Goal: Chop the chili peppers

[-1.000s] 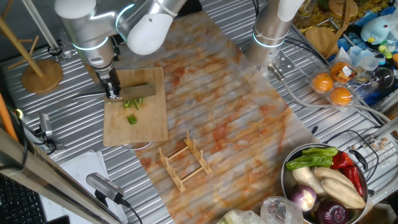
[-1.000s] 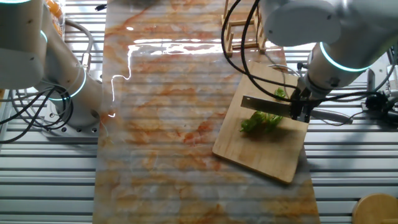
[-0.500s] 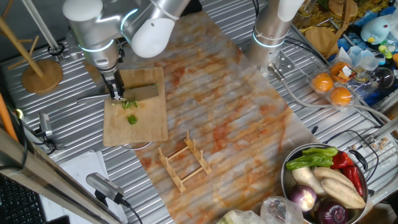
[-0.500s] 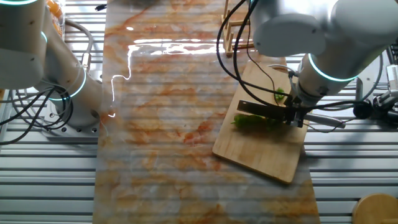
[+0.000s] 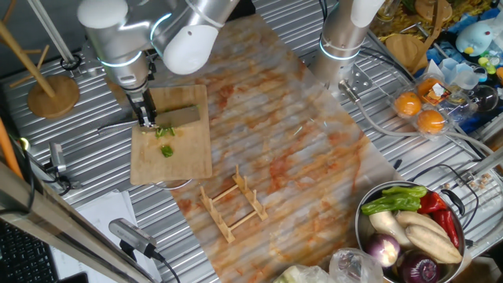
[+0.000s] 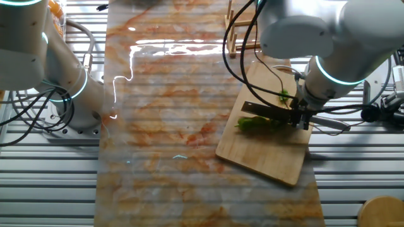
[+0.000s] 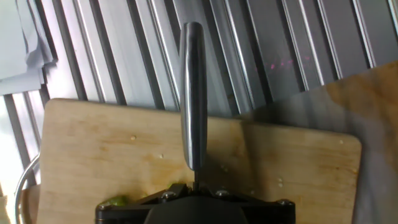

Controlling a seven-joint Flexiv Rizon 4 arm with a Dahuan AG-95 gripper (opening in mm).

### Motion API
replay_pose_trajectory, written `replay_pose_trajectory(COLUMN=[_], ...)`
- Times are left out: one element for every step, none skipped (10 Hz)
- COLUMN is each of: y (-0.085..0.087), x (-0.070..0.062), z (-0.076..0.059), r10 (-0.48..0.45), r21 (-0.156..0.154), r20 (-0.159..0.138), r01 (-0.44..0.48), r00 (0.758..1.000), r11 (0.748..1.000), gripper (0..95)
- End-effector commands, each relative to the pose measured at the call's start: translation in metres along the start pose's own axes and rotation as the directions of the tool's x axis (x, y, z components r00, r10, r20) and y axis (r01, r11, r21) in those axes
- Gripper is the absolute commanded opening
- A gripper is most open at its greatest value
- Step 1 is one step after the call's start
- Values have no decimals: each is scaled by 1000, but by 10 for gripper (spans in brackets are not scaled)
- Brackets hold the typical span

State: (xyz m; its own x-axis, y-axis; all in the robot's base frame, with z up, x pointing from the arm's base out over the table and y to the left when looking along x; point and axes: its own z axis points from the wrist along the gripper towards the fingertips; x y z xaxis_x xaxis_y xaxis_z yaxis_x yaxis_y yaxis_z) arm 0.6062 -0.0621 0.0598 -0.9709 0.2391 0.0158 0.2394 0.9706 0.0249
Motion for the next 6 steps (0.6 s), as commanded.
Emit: replay_pose_trajectory(y=[0,3,5,7,9,10], x=[12,19,22,22,25,27], z=[4,11,14,12,6,3], r10=[-10,-10,-11,-16,-53,-64], r21=[-8,-5,-3,3,43,51], r20=[10,15,13,8,13,9], r01=[10,10,11,16,53,63], r00=[1000,1000,1000,1000,998,998], r11=[1000,1000,1000,1000,998,997], gripper=[0,0,0,0,0,0])
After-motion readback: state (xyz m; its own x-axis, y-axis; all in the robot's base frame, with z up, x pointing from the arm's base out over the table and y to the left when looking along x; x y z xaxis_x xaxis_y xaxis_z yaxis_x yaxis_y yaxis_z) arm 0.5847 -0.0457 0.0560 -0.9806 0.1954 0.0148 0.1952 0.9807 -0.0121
